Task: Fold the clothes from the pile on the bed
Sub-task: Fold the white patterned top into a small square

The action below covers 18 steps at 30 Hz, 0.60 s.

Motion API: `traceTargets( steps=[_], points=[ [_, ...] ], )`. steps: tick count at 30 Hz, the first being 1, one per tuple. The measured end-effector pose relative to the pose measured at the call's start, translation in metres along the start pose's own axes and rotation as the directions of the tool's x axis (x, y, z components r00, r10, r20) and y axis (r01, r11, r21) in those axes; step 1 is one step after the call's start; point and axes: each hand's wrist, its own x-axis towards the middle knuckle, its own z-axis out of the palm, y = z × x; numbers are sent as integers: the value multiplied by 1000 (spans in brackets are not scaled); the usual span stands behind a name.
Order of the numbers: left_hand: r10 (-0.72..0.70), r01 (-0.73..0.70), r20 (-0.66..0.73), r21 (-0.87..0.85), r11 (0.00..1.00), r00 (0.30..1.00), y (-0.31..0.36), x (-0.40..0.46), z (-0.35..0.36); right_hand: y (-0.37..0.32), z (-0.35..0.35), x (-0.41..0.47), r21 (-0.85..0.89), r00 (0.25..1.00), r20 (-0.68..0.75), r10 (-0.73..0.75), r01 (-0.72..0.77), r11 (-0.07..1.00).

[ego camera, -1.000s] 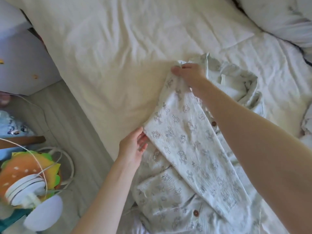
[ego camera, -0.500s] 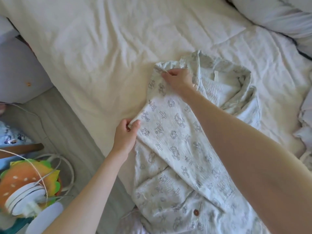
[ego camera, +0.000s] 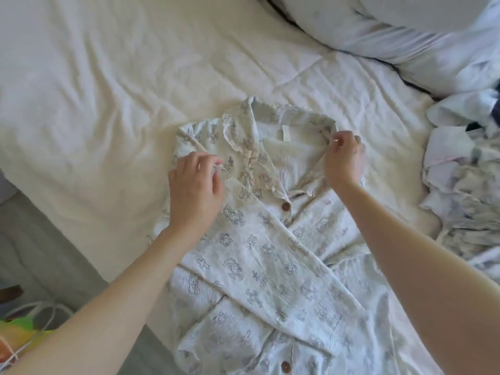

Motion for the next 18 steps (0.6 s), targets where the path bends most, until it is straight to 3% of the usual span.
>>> traceTargets(
  steps=[3,6,8,11,13,16,18],
  points=[
    [145,-150,99,51,987,985,17,27,22,34,-9,35,-67,990,102,94,-88,994],
    [215,-231,177,73,970,960,24,53,42,50,-6,58,-61,951,300,76,-60,996],
    [282,-317,248,114,942,927,27,65,54,59,1,66,-70,930,359,77,-56,996],
    [245,-343,398,196,919,884,28,74,72,67,7,77,99,926,357,124,-169,981],
    [183,-317,426,270,909,886,23,78,81,68,7,87,243,943,294,159,-235,941],
    [157,-286,390,300,910,907,24,84,87,67,7,99,287,952,240,191,-257,923],
    [183,-272,291,300,914,939,29,91,87,65,10,99,252,965,225,134,-190,949]
  ],
)
